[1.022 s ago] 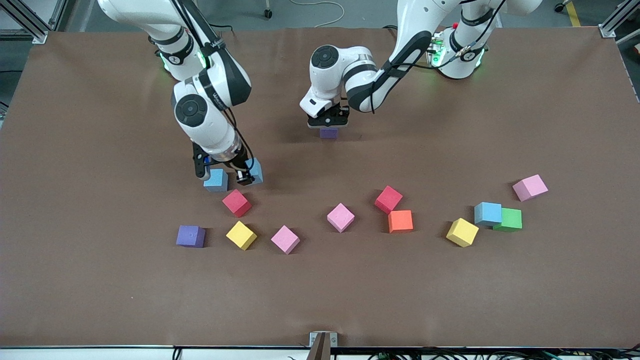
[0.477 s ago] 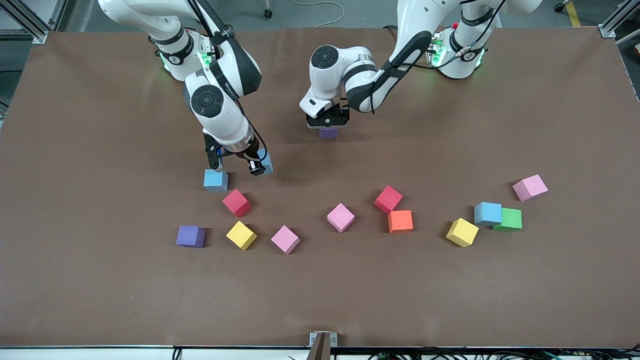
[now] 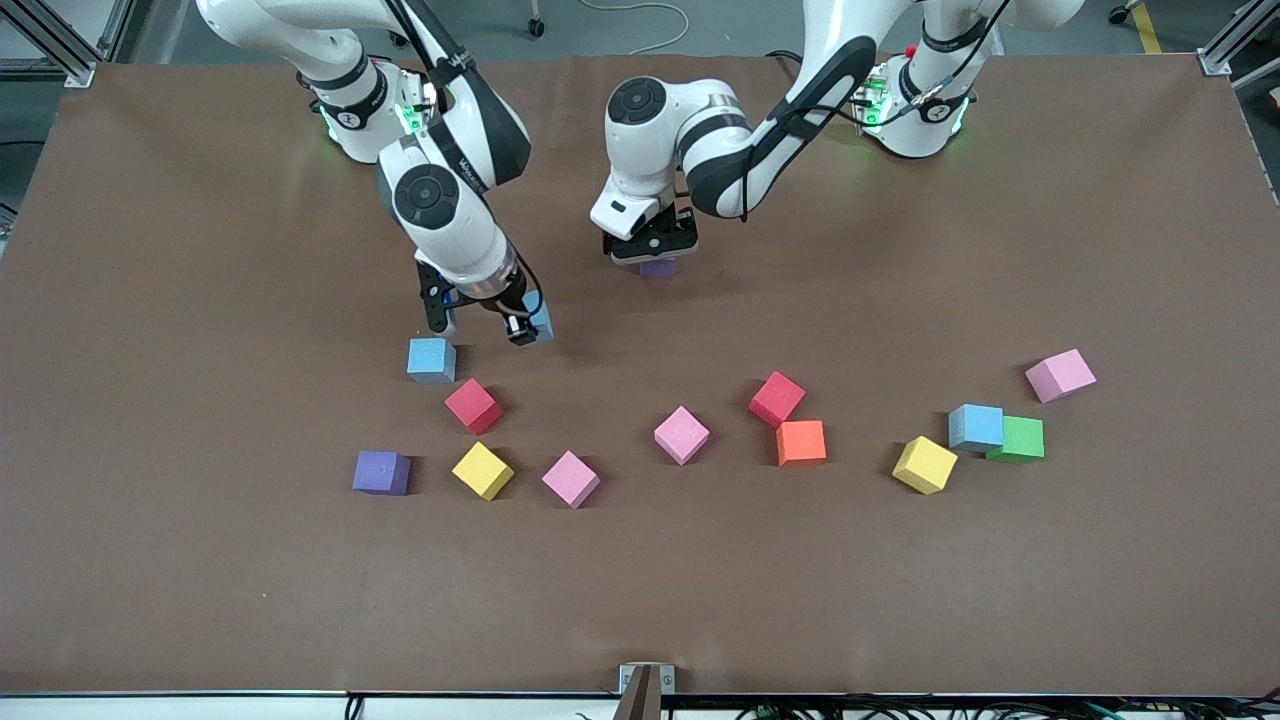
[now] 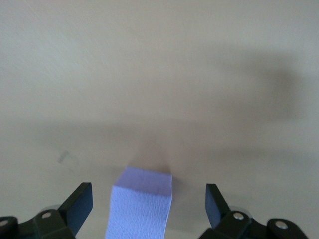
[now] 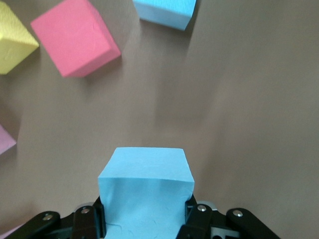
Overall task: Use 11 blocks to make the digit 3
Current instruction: 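Lower the purple cube and open the left gripper while the right lifts blue, then reach the left gripper to the light pink cube and grasp it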
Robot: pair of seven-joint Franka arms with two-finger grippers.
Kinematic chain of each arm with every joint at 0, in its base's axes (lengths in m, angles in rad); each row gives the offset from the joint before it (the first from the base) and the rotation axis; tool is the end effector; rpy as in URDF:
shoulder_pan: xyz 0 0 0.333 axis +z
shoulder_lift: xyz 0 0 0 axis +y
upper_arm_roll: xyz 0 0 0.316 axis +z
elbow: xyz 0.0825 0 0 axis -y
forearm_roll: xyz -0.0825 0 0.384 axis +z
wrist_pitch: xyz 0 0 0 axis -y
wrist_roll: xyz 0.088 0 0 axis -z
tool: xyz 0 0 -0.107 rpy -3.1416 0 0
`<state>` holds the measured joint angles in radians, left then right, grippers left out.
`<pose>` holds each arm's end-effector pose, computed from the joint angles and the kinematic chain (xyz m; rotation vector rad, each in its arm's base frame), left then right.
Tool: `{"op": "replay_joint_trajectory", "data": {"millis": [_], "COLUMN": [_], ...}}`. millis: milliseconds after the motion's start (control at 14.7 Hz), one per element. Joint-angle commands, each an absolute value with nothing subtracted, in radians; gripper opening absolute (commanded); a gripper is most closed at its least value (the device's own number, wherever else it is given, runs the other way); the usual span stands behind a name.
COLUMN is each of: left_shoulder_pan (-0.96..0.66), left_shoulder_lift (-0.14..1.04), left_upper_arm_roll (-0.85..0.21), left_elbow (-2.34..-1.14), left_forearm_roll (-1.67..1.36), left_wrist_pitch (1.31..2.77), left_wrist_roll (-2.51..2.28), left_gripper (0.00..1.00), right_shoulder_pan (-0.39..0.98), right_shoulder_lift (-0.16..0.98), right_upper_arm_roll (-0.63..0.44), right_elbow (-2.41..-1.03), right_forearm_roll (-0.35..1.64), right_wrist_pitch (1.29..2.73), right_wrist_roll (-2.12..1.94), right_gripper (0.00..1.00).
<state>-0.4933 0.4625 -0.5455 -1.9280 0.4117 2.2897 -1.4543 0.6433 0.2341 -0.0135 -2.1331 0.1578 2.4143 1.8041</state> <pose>0.3362 -0.5207 0.2768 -3.0948 -0.2855 -0.1008 0.4633 0.3389 0.3018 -2.4447 1.8381 0.1251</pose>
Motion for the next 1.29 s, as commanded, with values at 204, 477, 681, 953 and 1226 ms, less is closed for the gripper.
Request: {"op": "replay_joint_trajectory", "data": {"millis": [204,477,681,953,1226], "left_shoulder_pan": [-0.240,-0.175,-0.184,-0.192,-0.193], "left_shoulder_lift": [0.533,0.710,0.759,0.801,0.837], "left_upper_arm_roll": [-0.546,-0.543,-0.479,-0.476,-0.476], "left_elbow": [-1.714,-1.502,-1.462,-1.407,-1.370], "left_forearm_roll": [0.423,0.353,0.305,0.221,0.215], "left_wrist_pitch": [2.229,2.208,2.206,2.217,2.217], "left_wrist_roll": [-1.324,-1.312,-1.325,-1.392,-1.408], "left_gripper": [1.00,1.00,1.00,1.00,1.00], "right_shoulder_pan": [0.759,0.863,0.911,0.959,0.963], "right_shoulder_lift": [0.242,0.287,0.328,0.353,0.354], "right_upper_arm_roll": [-0.015,-0.015,-0.015,-0.015,-0.015], "right_elbow": [-2.189,-2.226,-2.226,-2.226,-2.226], "right_forearm_roll": [0.176,0.176,0.176,0.176,0.176], "right_wrist_pitch": [2.473,2.553,2.559,2.615,2.617], "right_wrist_roll": [1.948,2.089,2.118,2.210,2.249], "right_gripper": [0.02,0.02,0.02,0.01,0.01]}}
